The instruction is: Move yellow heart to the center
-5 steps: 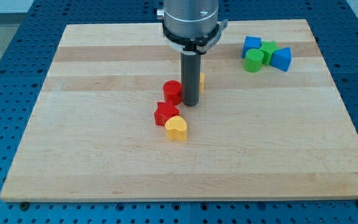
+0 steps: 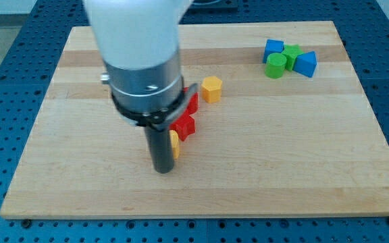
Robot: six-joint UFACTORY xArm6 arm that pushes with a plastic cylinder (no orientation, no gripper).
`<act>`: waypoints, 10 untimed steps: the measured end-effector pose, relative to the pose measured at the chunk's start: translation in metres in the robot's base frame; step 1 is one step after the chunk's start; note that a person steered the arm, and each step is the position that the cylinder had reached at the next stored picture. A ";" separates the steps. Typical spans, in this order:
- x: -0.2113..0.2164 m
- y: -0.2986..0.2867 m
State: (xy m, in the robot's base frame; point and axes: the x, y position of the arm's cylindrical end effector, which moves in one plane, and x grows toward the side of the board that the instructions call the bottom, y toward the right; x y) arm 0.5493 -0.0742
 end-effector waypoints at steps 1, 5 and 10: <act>-0.014 -0.004; -0.040 0.023; -0.036 0.058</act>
State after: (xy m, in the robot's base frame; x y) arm 0.5134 -0.0162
